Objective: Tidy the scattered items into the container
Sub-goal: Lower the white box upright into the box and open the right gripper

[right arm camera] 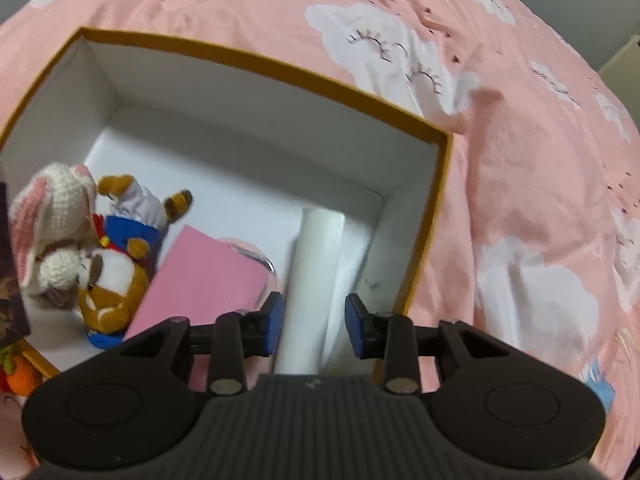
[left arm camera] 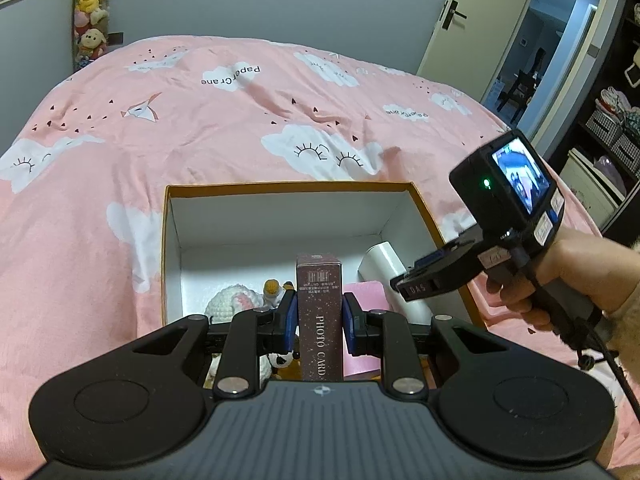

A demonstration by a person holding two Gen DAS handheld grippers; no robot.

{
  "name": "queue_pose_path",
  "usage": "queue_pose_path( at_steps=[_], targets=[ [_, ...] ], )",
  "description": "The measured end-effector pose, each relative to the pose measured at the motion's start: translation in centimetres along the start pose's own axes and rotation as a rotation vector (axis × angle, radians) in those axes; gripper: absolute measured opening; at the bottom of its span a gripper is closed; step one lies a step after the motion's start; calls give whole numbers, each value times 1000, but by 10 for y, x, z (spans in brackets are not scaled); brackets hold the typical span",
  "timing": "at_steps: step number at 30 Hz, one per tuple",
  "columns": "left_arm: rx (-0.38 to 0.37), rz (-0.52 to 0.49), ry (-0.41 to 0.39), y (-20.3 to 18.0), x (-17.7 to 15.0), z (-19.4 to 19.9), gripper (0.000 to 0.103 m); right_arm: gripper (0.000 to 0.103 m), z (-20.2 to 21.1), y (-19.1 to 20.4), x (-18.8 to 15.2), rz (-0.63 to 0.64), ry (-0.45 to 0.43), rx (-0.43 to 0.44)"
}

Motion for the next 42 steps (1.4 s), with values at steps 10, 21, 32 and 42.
queue_pose_path(
  at_steps=[10, 21, 32, 42],
  targets=[
    [-7, -38, 46, -7, 12, -29, 27, 36, -9, 15, 29, 288, -100, -19],
    [-47, -38, 108, -16, 20, -60, 27, 36, -28, 13, 26, 489, -18, -35],
    [-171, 28, 170, -35, 28, -89, 27, 35, 0, -4, 12, 456, -118, -5],
    [-196, 110, 235, -40, 24, -121, 26, 35, 34, -10, -21, 438, -188, 92]
  ],
)
Point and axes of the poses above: each gripper's, at about its wrist camera, not at the fingertips, and z roughly against the way its jaws point, y to its left, x to its top, the point moved 2 cm from there along -z, roughly the way its jaws point, and after that the axes turned 2 degrees about -y, right-handed, at the moved point
